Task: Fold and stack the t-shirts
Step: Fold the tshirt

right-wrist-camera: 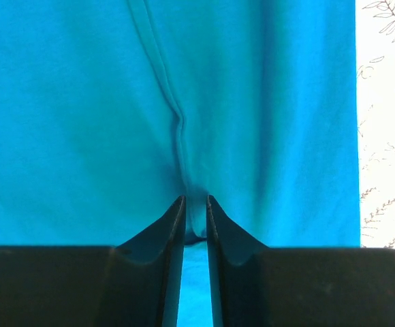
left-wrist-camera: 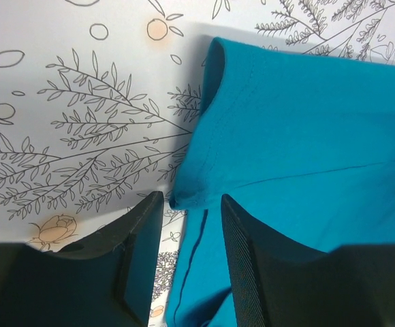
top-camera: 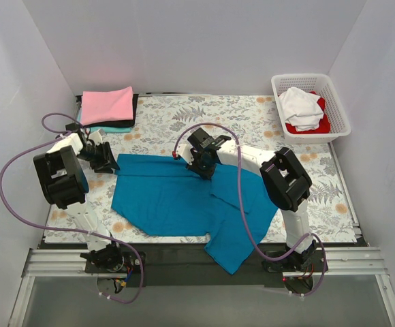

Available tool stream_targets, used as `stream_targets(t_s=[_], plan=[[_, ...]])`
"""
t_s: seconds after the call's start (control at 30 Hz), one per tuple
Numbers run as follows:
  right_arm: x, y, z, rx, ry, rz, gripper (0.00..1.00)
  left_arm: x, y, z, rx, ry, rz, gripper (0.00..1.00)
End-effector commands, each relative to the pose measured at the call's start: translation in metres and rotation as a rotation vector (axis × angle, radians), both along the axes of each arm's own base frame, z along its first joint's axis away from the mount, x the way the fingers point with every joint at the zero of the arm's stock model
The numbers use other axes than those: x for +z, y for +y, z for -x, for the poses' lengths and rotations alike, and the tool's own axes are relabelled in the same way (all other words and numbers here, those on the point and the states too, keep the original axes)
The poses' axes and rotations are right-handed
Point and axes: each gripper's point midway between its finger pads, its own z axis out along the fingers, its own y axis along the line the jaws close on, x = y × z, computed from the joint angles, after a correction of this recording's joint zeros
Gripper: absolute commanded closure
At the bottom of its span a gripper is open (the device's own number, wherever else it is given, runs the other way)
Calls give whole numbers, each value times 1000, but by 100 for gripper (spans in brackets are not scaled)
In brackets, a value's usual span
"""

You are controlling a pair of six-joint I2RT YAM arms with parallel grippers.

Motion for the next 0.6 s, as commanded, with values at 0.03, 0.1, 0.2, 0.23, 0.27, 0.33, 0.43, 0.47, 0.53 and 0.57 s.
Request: stream_targets(t_s=[0.03, 0.1, 0.2, 0.23, 0.27, 0.33, 0.43, 0.47, 0.53, 0.57], plan=[[13, 9, -10, 7, -46, -26, 76, 7, -2, 3, 7, -10, 14, 62], [14, 9, -10, 11, -51, -26, 76, 6, -3, 4, 9, -5, 20, 62], [16, 8, -12, 12, -59, -26, 78, 6, -2, 2, 17, -7, 18, 70], [16, 8, -11, 13, -59, -26, 78, 5, -2, 2, 17, -7, 18, 70], [16, 8, -11, 14, -59, -23, 78, 7, -2, 0, 21, -13, 21, 77], [16, 7, -12, 13, -61, -22, 83, 7, -3, -2, 22, -8, 30, 83], [17, 8, -12, 12, -63, -26, 83, 11, -3, -6, 22, -14, 42, 93], [16, 8, -11, 13, -60, -25, 84, 11, -4, -6, 20, -14, 46, 95], [16, 8, -11, 15, -59, -26, 87, 13, -6, -6, 20, -16, 53, 100], [17, 7, -12, 12, -61, -26, 91, 13, -5, -7, 18, -19, 52, 100]])
